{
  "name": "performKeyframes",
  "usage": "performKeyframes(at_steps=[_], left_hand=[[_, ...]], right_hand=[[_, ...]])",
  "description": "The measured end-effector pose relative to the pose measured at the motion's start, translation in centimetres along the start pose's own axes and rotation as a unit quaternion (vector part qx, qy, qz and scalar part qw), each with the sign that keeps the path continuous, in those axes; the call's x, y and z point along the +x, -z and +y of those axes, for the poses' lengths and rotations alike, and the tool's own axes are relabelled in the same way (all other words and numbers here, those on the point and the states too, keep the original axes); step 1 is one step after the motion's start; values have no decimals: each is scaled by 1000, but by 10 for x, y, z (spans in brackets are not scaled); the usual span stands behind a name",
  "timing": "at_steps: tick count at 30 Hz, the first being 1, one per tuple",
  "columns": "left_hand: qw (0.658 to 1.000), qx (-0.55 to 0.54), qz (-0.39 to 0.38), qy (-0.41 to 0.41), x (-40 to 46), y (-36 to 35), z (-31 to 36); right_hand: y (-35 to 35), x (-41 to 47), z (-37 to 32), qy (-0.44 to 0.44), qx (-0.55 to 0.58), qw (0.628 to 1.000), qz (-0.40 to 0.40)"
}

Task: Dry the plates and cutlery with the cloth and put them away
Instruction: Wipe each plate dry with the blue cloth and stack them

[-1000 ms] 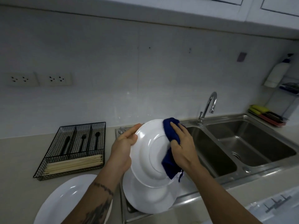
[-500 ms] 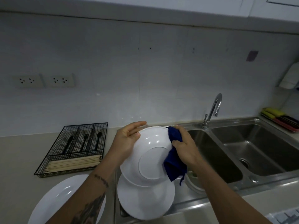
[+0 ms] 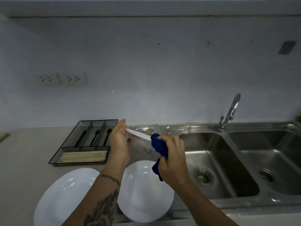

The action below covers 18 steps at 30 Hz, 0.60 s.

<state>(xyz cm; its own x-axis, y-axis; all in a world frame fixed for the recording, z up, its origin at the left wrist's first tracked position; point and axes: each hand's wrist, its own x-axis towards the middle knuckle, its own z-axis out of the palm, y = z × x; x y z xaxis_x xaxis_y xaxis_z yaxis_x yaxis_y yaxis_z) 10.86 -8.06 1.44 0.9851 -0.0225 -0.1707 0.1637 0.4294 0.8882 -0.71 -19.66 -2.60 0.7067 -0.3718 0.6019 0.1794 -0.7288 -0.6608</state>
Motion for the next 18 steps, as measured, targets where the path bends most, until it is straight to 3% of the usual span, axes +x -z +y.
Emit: performKeyframes(at_steps=[2, 10, 18], left_hand=[[1000, 10, 14, 18, 3, 6, 5], [978, 163, 101, -80, 20, 92, 1], [966, 203, 136, -87, 26, 226, 11]], right_hand=[[-3, -4, 1, 26, -26, 999, -32], [-43, -21, -10, 68, -86, 970, -218], [-123, -51, -63, 6, -125, 956, -265]])
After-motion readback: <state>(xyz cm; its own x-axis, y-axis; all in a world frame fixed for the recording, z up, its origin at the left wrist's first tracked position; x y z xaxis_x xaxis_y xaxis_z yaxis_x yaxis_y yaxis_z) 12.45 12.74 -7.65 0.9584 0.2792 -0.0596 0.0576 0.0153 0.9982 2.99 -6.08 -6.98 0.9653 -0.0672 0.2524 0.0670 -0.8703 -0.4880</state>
